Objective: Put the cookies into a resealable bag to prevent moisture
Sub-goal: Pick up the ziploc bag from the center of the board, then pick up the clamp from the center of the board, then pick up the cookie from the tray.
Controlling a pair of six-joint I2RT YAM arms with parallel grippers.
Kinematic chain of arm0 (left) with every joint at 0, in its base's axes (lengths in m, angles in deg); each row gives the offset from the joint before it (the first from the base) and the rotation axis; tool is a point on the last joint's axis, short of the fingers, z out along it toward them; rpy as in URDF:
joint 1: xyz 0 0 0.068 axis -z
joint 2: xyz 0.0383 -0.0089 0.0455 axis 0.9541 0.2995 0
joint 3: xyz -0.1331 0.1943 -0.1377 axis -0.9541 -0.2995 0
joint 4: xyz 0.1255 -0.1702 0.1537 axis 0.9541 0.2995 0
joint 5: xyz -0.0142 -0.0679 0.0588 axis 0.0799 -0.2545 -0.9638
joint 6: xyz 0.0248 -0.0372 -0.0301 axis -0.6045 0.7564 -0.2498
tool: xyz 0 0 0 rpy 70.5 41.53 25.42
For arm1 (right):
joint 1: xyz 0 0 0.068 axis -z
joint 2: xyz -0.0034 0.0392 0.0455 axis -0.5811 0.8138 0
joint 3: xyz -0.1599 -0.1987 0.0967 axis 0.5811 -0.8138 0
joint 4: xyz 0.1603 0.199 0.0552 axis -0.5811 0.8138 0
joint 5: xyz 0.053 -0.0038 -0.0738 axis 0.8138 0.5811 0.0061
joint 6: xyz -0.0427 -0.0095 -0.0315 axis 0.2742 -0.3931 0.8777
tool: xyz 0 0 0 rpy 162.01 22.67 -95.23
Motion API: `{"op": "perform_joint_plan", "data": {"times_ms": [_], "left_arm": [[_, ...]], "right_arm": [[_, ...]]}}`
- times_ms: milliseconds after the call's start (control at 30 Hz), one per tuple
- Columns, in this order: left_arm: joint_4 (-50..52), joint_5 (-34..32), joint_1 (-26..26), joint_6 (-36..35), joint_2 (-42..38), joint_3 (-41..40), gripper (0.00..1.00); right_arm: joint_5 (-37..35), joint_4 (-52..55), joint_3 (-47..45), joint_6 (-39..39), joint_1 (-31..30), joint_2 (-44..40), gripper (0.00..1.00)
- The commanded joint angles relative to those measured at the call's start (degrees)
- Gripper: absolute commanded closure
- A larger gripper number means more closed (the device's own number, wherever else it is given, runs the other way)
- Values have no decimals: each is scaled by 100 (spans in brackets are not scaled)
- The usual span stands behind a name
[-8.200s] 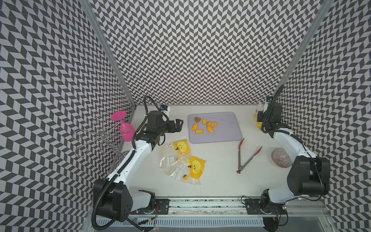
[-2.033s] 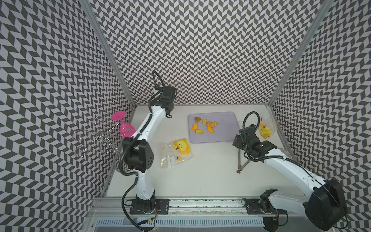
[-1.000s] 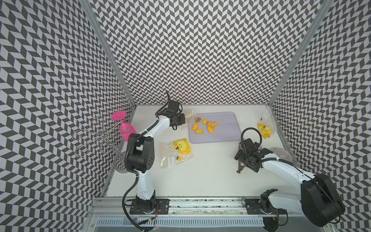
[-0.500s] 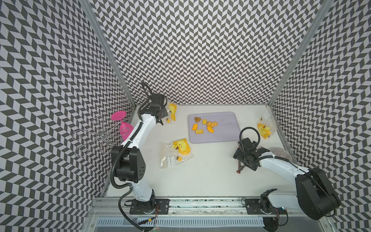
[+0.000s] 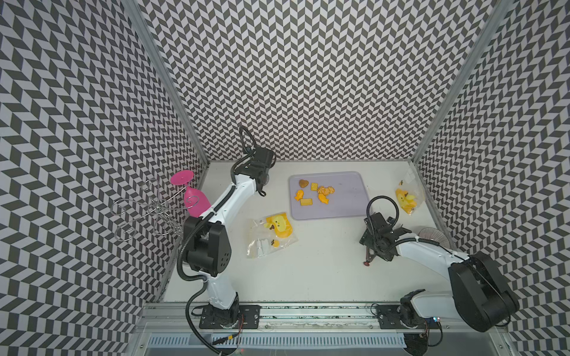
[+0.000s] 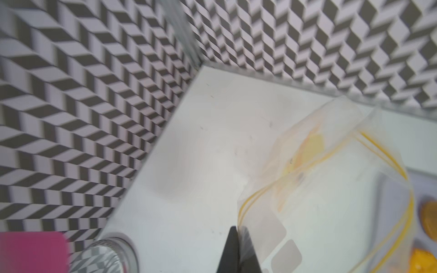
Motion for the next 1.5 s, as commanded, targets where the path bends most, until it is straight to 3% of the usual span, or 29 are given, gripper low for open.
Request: {"op": "perform_joint_plan", "data": {"times_ms": [0, 333, 567, 867, 1033, 1200, 1467], "left_arm": [[-234, 574, 78, 123, 63, -133, 100], [-587, 1061, 76, 19, 153, -457, 100], [-1106, 2040, 0, 7, 87, -781, 100], [-1779, 3230, -278, 70, -121, -1305, 100], [-1957, 3462, -419, 37, -152, -1437, 100], [-2070, 3569, -509, -25, -196, -1505, 100], [-2211, 3587, -594, -87, -293, -1677, 100]], "right_arm": [[-221, -336, -192, -104, -26, -95, 16], [-643, -420, -267, 74, -47, -448, 25], [-998, 281, 201, 612, -304, -1412, 32], [-20, -75, 706, 2263, -315, -1896, 36], [544, -516, 885, 2994, -310, -1886, 39], [1464, -423, 1392, 3699, -350, -1393, 39], [1903, 482, 2308, 4293, -404, -184, 40]]}}
